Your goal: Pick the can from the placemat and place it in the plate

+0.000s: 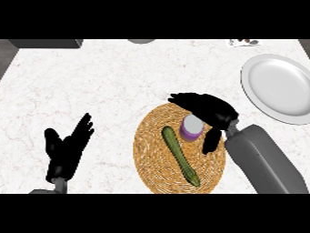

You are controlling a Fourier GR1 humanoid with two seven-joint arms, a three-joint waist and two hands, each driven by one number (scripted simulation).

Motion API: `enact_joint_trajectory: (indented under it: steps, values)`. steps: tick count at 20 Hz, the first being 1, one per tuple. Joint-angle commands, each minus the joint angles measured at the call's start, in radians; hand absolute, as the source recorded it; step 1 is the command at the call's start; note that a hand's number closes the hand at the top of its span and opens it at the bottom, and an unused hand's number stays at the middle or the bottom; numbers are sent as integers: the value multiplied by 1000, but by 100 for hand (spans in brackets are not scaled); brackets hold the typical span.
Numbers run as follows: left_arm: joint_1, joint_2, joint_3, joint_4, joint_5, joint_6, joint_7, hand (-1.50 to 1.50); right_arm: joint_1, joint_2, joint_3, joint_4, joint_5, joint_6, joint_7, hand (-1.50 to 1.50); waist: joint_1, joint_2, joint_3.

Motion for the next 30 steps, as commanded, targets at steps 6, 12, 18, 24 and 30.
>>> enact_joint_trajectory:
  steps: [6,12,18,24,30]
  values:
    - [-28,1,52,-12,8,-56,25,0,-36,31,-25,165,115,-5,-101,-150,1,1,0]
    - [13,-56,7,0,-61,-10,-2,0,-31,95,34,124,215,-60,-109,150,-1,0,0]
    - [-31,-64,47,29,-57,-32,5,0,-44,55,-34,255,278,-185,-281,150,0,1,0]
    - [-4,-27,62,-8,-38,-37,-1,0,-102,78,-409,330,216,-318,426,150,-40,22,-3]
    - [-11,-35,33,-13,-51,-46,-1,0,-260,66,-529,301,350,-638,804,150,33,23,-6]
